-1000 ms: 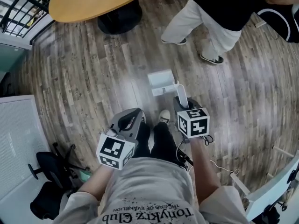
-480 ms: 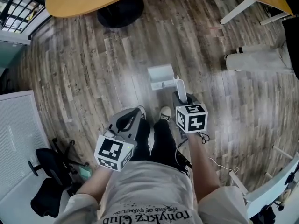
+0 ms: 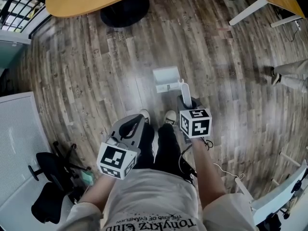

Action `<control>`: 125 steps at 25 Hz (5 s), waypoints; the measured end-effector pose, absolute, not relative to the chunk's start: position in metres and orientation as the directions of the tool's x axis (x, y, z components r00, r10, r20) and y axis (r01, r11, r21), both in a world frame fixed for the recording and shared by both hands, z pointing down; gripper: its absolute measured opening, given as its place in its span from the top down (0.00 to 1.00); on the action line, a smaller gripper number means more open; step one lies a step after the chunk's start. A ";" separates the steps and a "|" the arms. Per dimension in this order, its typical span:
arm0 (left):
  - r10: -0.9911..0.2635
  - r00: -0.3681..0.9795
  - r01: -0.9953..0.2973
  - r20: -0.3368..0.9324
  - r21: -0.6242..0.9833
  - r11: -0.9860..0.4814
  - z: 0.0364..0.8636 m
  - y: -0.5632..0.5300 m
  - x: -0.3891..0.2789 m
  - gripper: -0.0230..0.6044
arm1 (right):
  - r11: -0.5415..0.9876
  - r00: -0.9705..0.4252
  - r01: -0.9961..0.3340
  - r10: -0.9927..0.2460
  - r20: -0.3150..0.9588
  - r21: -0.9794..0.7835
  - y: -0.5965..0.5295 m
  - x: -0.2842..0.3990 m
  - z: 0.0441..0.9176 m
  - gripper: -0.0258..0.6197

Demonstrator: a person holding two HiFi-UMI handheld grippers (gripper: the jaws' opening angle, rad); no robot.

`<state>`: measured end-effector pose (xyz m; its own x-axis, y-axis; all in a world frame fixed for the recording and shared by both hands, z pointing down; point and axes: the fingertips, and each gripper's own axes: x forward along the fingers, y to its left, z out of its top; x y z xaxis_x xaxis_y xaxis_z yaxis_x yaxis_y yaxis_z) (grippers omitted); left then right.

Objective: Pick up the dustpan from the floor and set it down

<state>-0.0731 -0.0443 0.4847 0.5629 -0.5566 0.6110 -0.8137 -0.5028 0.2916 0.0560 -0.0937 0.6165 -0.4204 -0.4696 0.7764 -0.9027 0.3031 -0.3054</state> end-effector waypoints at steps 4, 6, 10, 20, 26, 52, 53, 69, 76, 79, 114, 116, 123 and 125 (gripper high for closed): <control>-0.557 0.557 -0.818 0.616 0.292 -0.495 0.487 -0.047 -0.076 0.93 | 0.301 -0.421 -0.902 -0.466 0.778 -0.308 -0.096 0.057 0.621 0.89; -0.557 0.555 -0.820 0.617 0.293 -0.493 0.488 -0.048 -0.077 0.93 | 0.301 -0.421 -0.903 -0.464 0.779 -0.308 -0.097 0.058 0.624 0.89; -0.555 0.556 -0.819 0.619 0.295 -0.491 0.491 -0.046 -0.078 0.93 | 0.300 -0.422 -0.902 -0.465 0.778 -0.310 -0.095 0.059 0.628 0.89; -0.546 0.564 -0.812 0.619 0.297 -0.503 0.491 -0.046 -0.071 0.93 | 0.323 -0.414 -0.901 -0.442 0.795 -0.290 -0.095 0.062 0.632 0.88; -0.548 0.562 -0.813 0.619 0.295 -0.502 0.490 -0.046 -0.071 0.93 | 0.354 -0.410 -0.895 -0.417 0.811 -0.270 -0.091 0.060 0.635 0.86; -0.559 0.575 -0.804 0.598 0.287 -0.521 0.478 -0.031 -0.068 0.93 | 0.381 -0.461 -0.865 -0.350 0.815 -0.326 -0.059 0.051 0.625 0.56; -0.559 0.576 -0.803 0.596 0.285 -0.523 0.476 -0.031 -0.068 0.93 | 0.376 -0.462 -0.866 -0.353 0.813 -0.329 -0.058 0.052 0.622 0.56; -0.584 0.603 -0.779 0.542 0.242 -0.579 0.435 -0.023 -0.071 0.93 | 0.329 -0.410 -0.902 -0.457 0.789 -0.278 -0.046 0.067 0.561 0.56; -0.596 0.610 -0.772 0.522 0.222 -0.596 0.417 -0.024 -0.066 0.93 | 0.333 -0.408 -0.906 -0.527 0.746 -0.261 -0.039 0.068 0.512 0.56; -0.595 0.620 -0.763 0.513 0.217 -0.609 0.411 -0.025 -0.062 0.93 | 0.321 -0.410 -0.909 -0.566 0.715 -0.267 -0.036 0.067 0.490 0.59; -0.612 0.640 -0.754 0.465 0.222 -0.619 0.378 -0.011 -0.055 0.93 | 0.316 -0.377 -0.926 -0.717 0.586 -0.209 -0.015 0.056 0.414 0.92; -0.612 0.638 -0.755 0.467 0.224 -0.616 0.380 -0.011 -0.058 0.93 | 0.318 -0.379 -0.925 -0.715 0.587 -0.210 -0.015 0.052 0.416 0.92; -0.611 0.640 -0.754 0.466 0.226 -0.617 0.380 -0.008 -0.061 0.93 | 0.342 -0.392 -0.918 -0.707 0.588 -0.201 -0.011 0.043 0.416 0.92; -0.609 0.641 -0.753 0.467 0.228 -0.618 0.380 -0.007 -0.061 0.93 | 0.343 -0.392 -0.918 -0.708 0.587 -0.200 -0.011 0.042 0.415 0.92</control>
